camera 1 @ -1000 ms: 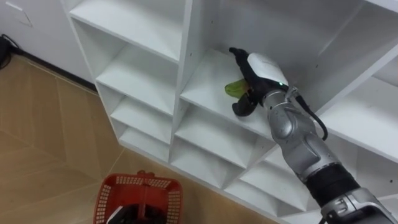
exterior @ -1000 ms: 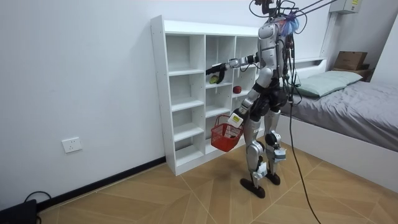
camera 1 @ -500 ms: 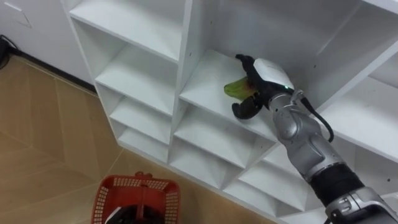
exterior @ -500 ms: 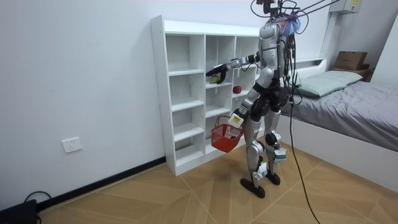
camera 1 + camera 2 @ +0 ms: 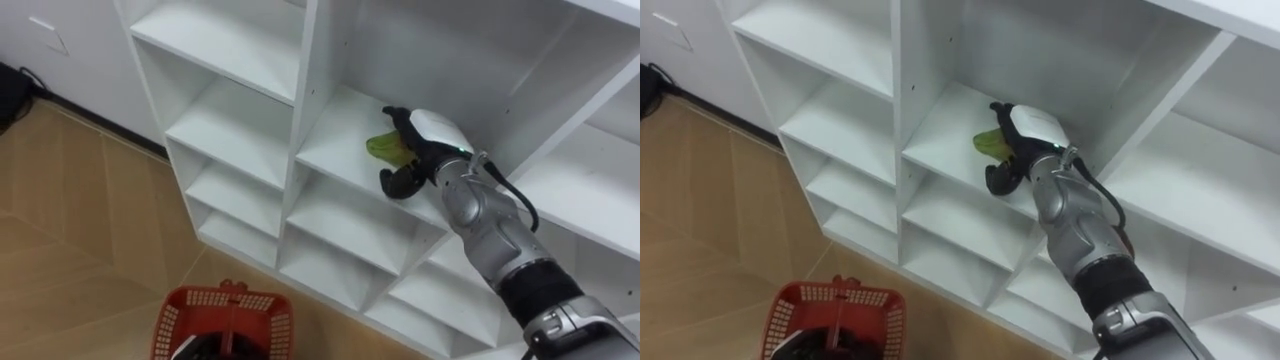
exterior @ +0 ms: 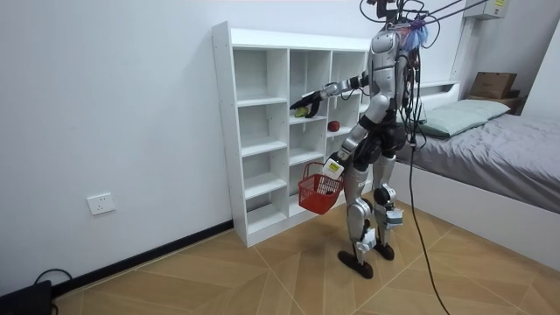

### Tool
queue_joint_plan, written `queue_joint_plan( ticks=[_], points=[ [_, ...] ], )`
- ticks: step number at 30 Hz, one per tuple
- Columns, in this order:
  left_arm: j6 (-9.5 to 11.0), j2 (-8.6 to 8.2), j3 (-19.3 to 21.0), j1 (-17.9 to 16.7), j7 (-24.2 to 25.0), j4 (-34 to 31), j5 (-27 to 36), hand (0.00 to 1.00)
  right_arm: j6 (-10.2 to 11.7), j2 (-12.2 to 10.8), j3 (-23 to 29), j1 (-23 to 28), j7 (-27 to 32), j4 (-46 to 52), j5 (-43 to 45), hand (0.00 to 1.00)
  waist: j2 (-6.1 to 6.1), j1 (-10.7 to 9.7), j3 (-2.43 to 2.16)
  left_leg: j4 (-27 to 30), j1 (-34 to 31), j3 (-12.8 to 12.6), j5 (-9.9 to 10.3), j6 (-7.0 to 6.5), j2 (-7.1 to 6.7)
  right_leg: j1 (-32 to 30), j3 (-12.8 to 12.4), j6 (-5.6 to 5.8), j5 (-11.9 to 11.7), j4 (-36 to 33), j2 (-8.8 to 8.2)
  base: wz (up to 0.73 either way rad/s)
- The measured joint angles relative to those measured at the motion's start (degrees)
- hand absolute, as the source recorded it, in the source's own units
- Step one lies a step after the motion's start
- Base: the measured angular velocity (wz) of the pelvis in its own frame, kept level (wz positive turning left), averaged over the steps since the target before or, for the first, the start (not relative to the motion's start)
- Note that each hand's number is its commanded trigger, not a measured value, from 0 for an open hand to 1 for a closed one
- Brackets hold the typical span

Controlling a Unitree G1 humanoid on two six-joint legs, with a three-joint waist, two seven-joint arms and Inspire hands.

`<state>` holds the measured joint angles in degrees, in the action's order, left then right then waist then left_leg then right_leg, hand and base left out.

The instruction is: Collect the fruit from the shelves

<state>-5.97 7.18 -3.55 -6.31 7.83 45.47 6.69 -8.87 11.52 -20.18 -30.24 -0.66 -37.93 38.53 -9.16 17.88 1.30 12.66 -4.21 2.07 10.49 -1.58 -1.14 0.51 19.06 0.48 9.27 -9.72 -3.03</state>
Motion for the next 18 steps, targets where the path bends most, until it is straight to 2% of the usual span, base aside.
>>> queue_joint_plan(
  ticks=[5, 13, 14, 15, 16, 18],
  points=[
    [-0.01, 0.00, 0.02, -0.04, -0.22, -0.05, 0.09, 1.00, -0.12, 0.00, 0.03, -0.03, -0.01, -0.03, 0.00, 0.00, -0.15, -0.04, -0.02, -0.04, 0.01, 0.14, -0.01, -0.02, -0.09, 0.04, 0.01, 0.00, 0.00, 0.01, -0.06, 0.00],
    [-0.20, 0.20, 0.07, -0.97, -0.53, -1.42, 0.02, 1.00, -1.70, 0.01, 0.09, -0.20, -1.67, 0.43, 0.47, 0.00, -0.53, -0.19, -0.06, 0.00, 0.19, 0.94, -0.01, -0.03, -0.24, 0.48, 0.18, 0.00, 0.00, 0.06, -0.10, 0.04],
    [-0.32, 0.23, 0.08, -1.08, -0.53, -1.64, 0.02, 1.00, -2.14, 0.04, 0.10, -0.20, -1.96, 0.58, 0.53, 0.53, -0.53, -0.20, -0.06, 0.02, 0.21, 1.15, -0.01, -0.03, -0.29, 0.56, 0.25, 0.00, 0.00, 0.06, -0.11, 0.06],
    [-0.42, 0.25, 0.10, -1.08, -0.52, -1.70, 0.02, 1.00, -2.48, 0.04, 0.10, -0.20, -2.05, 0.66, 0.54, 0.72, -0.53, -0.17, -0.06, 0.04, 0.21, 1.27, -0.01, -0.03, -0.31, 0.61, 0.37, 0.00, 0.00, 0.05, -0.12, 0.06],
    [-0.48, 0.25, 0.10, -1.10, -0.52, -1.77, 0.02, 1.00, -2.54, 0.04, 0.10, -0.20, -2.07, 0.66, 0.54, 1.00, -0.53, -0.16, -0.06, 0.05, 0.21, 1.29, -0.01, -0.03, -0.32, 0.62, 0.46, 0.00, 0.00, 0.05, -0.13, 0.00],
    [-0.82, 0.29, 0.10, -1.14, -0.52, -2.04, 0.03, 1.00, -2.74, 0.04, 0.10, -0.23, -2.07, 0.66, 0.53, 1.00, -0.53, -0.09, -0.06, 0.05, 0.25, 1.29, -0.03, -0.06, -0.37, 0.62, 0.46, 0.01, 0.00, 0.05, -0.17, 0.00]
  ],
)
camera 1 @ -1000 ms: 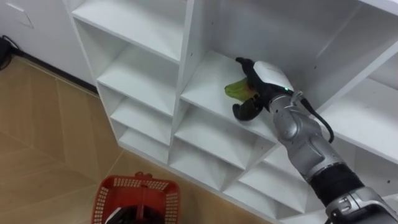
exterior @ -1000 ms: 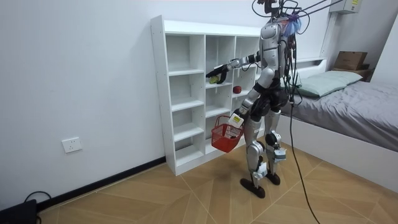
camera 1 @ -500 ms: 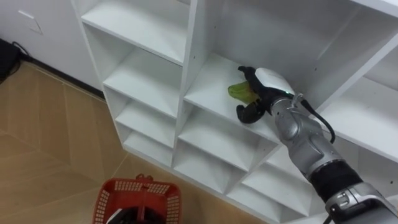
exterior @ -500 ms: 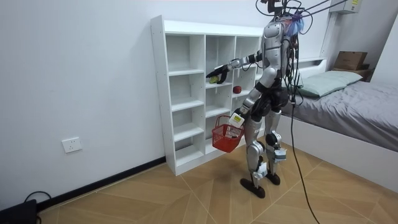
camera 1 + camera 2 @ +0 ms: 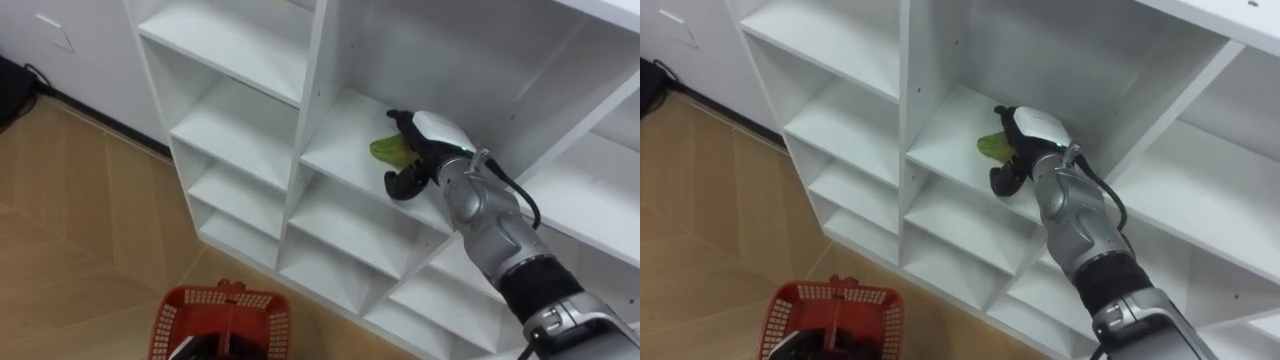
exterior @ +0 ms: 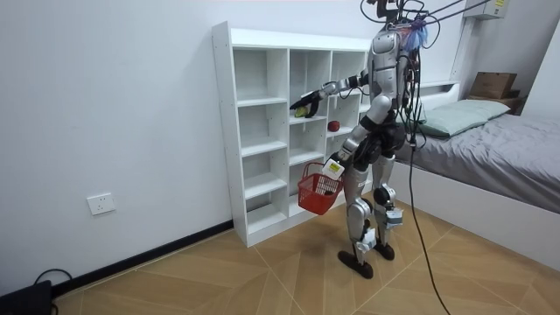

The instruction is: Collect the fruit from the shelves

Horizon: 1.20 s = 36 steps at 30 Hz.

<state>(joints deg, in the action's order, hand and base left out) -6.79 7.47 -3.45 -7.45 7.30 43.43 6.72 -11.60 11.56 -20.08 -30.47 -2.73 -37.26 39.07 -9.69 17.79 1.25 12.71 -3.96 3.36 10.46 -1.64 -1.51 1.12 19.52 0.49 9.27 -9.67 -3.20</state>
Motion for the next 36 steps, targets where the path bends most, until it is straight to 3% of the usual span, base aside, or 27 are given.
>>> queue_joint_plan(
  ticks=[13, 36],
  points=[
    [-0.43, 0.25, -0.01, -0.10, 0.01, -0.67, 0.11, 1.00, -2.26, 0.32, 0.04, -0.56, -0.01, 0.96, 1.68, 1.00, -0.10, -0.05, 0.34, -0.06, -0.13, 0.06, -0.04, -0.07, -0.11, -0.06, 0.36, 0.01, 0.00, 0.00, -0.15, 0.00],
    [-1.07, 0.75, 1.02, -0.62, 0.01, -0.69, -0.05, 1.00, -4.71, 0.43, 0.05, -0.38, -4.22, 2.24, 3.82, 1.00, -0.07, -0.08, 0.28, -0.09, 0.21, 0.02, -0.04, -0.07, -0.05, 0.05, -1.06, 0.01, 0.00, 0.03, 0.05, 0.00]
  ],
)
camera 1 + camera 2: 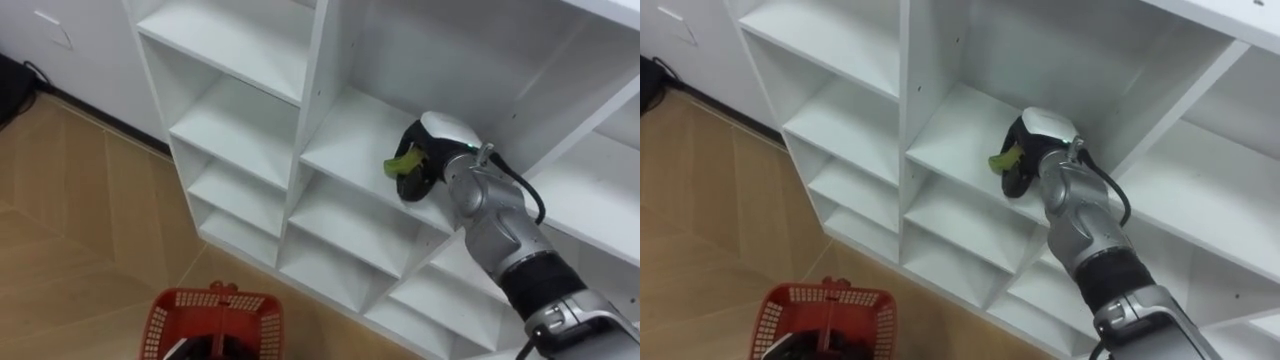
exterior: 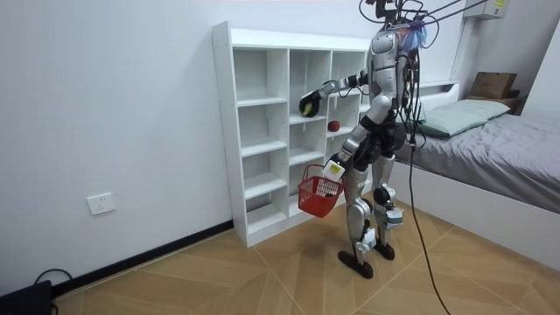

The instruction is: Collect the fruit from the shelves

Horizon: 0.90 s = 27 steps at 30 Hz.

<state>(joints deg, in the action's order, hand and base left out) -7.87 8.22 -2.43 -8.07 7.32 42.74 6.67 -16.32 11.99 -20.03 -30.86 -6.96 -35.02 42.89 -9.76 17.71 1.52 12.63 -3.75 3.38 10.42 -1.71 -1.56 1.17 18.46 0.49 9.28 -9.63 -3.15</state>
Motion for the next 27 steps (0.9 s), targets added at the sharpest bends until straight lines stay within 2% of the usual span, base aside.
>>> queue_joint_plan(
  ticks=[7, 13, 17, 19, 21, 27],
  points=[
    [-0.30, -0.55, 0.00, -0.26, -0.74, 0.04, -0.01, 1.00, 0.15, -0.05, 0.62, 1.12, -0.24, 0.54, -0.05, 1.00, 0.21, -0.15, -0.08, -0.33, 1.19, -0.41, 0.00, -0.01, 0.02, 0.84, -1.11, 0.01, 0.00, -0.02, -0.02, -0.02],
    [-0.55, -0.64, -0.32, -1.16, -0.68, -1.91, -1.04, 1.00, 0.01, -0.06, 3.00, 2.64, -1.21, 8.18, 0.19, 1.00, 0.89, -1.25, -0.31, -0.50, 1.47, -1.28, 0.00, -0.01, 0.10, 0.87, -1.37, 0.01, 0.00, -0.03, 0.01, -0.04],
    [-0.79, -0.94, -1.99, -1.88, -1.10, -3.43, -2.45, 1.00, 0.17, -0.07, 3.18, 6.13, -1.21, 14.72, 0.11, 1.00, 2.17, -1.96, -0.61, -0.90, 1.90, -1.61, -0.06, -0.09, 0.10, 0.91, -1.70, 0.01, 0.00, -0.03, -0.05, -0.05],
    [-0.79, -1.28, -2.43, -2.08, -1.99, -3.45, -2.44, 1.00, 0.09, -0.08, 3.19, 7.50, -1.21, 16.03, 0.11, 1.00, 2.77, -2.03, -0.74, -1.13, 2.31, -1.74, -0.08, -0.11, 0.10, 1.14, -2.22, 0.02, 0.01, -0.05, -0.03, -0.09],
    [-0.79, -1.95, -2.34, -2.25, -2.79, -3.46, -2.45, 1.00, 0.17, -0.28, 3.39, 8.99, -1.21, 18.21, 0.11, 1.00, 3.31, -3.26, -0.72, -1.29, 2.54, -2.16, -0.08, -0.11, 0.10, 1.28, -2.62, 0.09, 0.05, -0.04, -0.03, -0.04],
    [-0.45, -3.87, -2.27, -2.19, -3.23, -3.34, -2.87, 1.00, 1.88, -1.31, 3.48, 9.83, -1.32, 20.93, 0.10, 1.00, 4.04, -4.17, -0.58, -2.03, 3.82, -3.27, -0.08, -0.12, 0.68, 1.76, -3.19, 0.09, 0.05, -0.08, 0.04, -0.09]
  ],
)
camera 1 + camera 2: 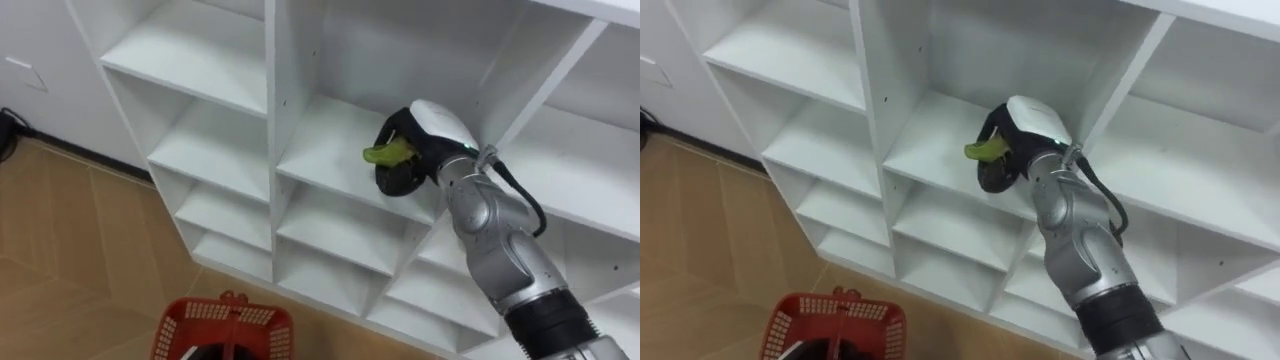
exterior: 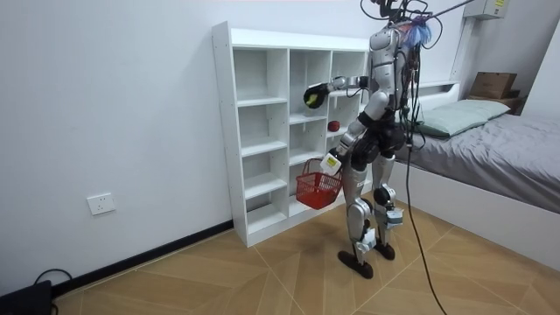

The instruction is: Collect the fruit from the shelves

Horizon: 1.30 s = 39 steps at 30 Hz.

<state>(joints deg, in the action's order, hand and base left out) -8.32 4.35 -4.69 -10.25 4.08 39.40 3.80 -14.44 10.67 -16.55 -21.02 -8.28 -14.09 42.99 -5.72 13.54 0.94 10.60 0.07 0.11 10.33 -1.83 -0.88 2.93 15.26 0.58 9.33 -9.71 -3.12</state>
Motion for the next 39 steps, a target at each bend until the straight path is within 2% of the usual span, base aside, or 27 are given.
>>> queue_joint_plan(
  ticks=[4, 10, 14, 19, 21, 27, 32, 39],
  points=[
    [0.00, -0.59, -0.16, 0.03, -0.03, 0.00, 0.00, 1.00, 0.05, -0.85, -0.01, 0.02, -0.05, 3.85, -0.05, 1.00, 0.53, -0.89, 0.22, -0.36, 0.38, -0.26, 0.00, 0.00, 0.14, 0.00, -0.85, 0.00, 0.00, 0.02, 0.19, -0.09],
    [0.00, -0.66, -1.25, 0.49, -0.06, 0.12, 0.57, 1.00, 1.11, -2.57, -0.01, 0.51, -0.01, 5.84, -0.11, 1.00, 0.85, -2.91, 0.12, -0.64, 0.85, -1.25, 0.00, 0.00, 0.15, 0.01, -1.37, 0.00, 0.00, 0.01, 0.16, -0.05],
    [0.02, -1.09, -1.30, 0.81, 0.15, 0.12, 0.63, 1.00, 1.31, -3.82, -0.01, 1.21, -0.64, 7.01, -0.12, 1.00, 0.83, -4.06, 0.11, -0.81, 1.11, -1.57, 0.00, -0.01, 0.12, 0.03, -2.73, 0.00, 0.00, 0.01, 0.14, -0.05],
    [0.03, -1.20, -2.98, 1.33, 0.36, 0.09, 0.66, 1.00, 2.43, -3.98, -0.07, 3.23, -0.91, 8.26, -0.35, 1.00, 0.86, -4.51, 0.12, -0.82, 1.56, -1.72, 0.00, -0.01, 0.14, 0.32, -4.25, 0.00, 0.00, 0.01, 0.24, -0.01],
    [0.08, -1.24, -4.25, 1.58, 0.24, 0.11, 0.63, 1.00, 3.50, -5.12, -0.14, 5.02, -0.96, 8.27, -1.20, 1.00, 1.01, -5.45, 0.15, -0.83, 1.53, -1.81, 0.01, -0.03, 0.15, 0.42, -4.12, 0.00, 0.00, -0.01, 0.25, 0.02],
    [0.07, -1.94, -5.85, 2.12, 0.13, 0.48, 0.63, 1.00, 4.46, -6.82, -0.19, 9.51, -1.06, 8.29, -3.50, 1.00, 2.05, -6.16, 0.05, -0.88, 1.30, -2.39, 0.03, -0.06, 0.17, 0.09, -4.34, 0.00, 0.00, -0.15, 0.24, -0.04],
    [0.09, -2.01, -5.85, 2.24, 0.24, 0.84, 0.62, 1.00, 5.99, -7.15, -0.19, 10.70, -1.06, 9.16, -7.20, 1.00, 2.65, -7.44, -0.44, -0.85, 1.69, -2.93, -0.02, -0.10, 0.18, 0.13, -4.45, 0.00, 0.00, -0.15, 0.21, -0.02],
    [0.12, -2.02, -5.77, 3.65, 0.25, 1.07, 0.64, 1.00, 7.53, -7.14, -0.38, 13.09, -1.36, 9.40, -10.85, 1.00, 2.97, -8.35, -0.28, -1.06, 2.36, -4.01, -0.01, -0.14, 0.31, 0.40, -5.22, 0.06, -0.04, -0.16, 0.25, -0.07]
  ],
)
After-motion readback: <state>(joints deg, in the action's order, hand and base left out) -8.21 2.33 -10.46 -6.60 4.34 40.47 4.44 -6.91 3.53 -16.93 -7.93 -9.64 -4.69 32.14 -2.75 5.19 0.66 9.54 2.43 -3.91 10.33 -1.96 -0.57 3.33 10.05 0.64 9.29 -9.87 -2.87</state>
